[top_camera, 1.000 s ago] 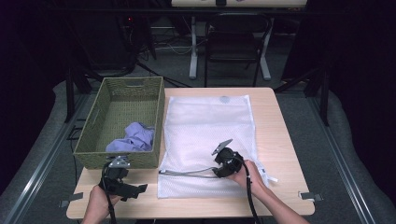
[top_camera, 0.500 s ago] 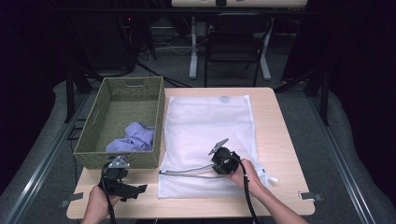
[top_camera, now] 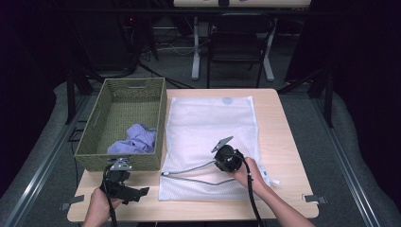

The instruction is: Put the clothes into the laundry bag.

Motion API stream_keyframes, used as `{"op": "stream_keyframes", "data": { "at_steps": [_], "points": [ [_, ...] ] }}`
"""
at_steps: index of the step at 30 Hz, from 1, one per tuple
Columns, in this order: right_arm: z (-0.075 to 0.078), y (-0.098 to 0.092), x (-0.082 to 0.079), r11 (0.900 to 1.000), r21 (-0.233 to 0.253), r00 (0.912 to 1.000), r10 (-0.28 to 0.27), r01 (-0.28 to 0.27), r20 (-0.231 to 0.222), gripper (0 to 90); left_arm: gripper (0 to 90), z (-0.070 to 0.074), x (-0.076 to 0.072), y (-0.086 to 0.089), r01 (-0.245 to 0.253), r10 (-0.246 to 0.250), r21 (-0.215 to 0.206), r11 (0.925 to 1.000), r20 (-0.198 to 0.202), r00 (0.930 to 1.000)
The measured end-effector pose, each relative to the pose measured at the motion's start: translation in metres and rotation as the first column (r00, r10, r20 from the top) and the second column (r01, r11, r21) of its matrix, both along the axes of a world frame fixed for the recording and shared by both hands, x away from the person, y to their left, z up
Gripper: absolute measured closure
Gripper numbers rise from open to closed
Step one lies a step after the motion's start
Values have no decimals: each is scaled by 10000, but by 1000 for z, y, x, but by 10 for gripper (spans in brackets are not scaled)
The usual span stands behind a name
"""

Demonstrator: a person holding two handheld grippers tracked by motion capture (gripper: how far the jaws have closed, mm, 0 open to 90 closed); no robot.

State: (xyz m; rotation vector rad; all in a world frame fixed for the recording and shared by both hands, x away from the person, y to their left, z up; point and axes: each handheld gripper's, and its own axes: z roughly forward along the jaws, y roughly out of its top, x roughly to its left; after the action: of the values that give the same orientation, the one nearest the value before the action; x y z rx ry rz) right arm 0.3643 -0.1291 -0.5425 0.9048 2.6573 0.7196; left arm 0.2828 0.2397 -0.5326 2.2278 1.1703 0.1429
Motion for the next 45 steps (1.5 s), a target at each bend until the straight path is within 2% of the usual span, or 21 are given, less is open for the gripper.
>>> {"op": "stream_keyframes", "data": {
  "at_steps": [4,6,12,14,18,24,27,30,34,36,37,39,42,45],
  "points": [
    [5,-1,0,9999,143,9999,-43,42,96,872,0,-2,0,1,-100,100,-66,9999,101,9999],
    [8,-2,1,9997,225,9998,-41,37,183,872,0,0,0,2,34,-34,-29,10000,-16,10000],
    [17,-6,1,9992,394,9990,-87,70,438,872,0,0,-1,0,54,-54,-9,10000,119,9999],
    [21,-6,1,9988,488,9988,-78,54,492,872,0,0,-1,1,55,-55,-26,10000,5,10000],
    [28,-8,0,9976,680,9980,-131,90,611,872,1,0,0,1,23,-23,-48,10000,30,10000],
    [40,-10,-3,9960,893,9949,-172,83,995,873,0,0,-2,0,57,-56,-51,10000,165,9998],
    [44,-9,-4,9953,968,9935,-169,60,1125,873,0,0,-1,2,60,-59,-41,10000,86,9999],
    [47,-9,-5,9945,1050,9925,-156,29,1209,873,0,0,-1,1,-65,67,-120,9999,160,9999],
    [49,-8,-8,9949,1011,9914,-92,-41,1308,874,1,2,-2,1,83,-83,-10,10000,106,9999],
    [50,-8,-8,9948,1013,9906,-80,-59,1363,874,1,2,-3,1,16,-15,-86,10000,157,9999],
    [50,-8,-8,9950,994,9900,-65,-76,1407,874,1,5,-3,2,17,-17,-89,10000,65,10000],
    [51,-8,-8,9948,1019,9898,-51,-95,1426,874,1,10,-5,4,-97,102,-244,9997,185,9998],
    [51,-9,-9,9944,1054,9893,-35,-119,1455,874,2,21,-8,7,-52,58,-199,9998,316,9995],
    [51,-10,-9,9944,1058,9906,-82,-63,1363,874,5,28,-9,8,-215,224,-196,9996,479,9986]
  ]
}}
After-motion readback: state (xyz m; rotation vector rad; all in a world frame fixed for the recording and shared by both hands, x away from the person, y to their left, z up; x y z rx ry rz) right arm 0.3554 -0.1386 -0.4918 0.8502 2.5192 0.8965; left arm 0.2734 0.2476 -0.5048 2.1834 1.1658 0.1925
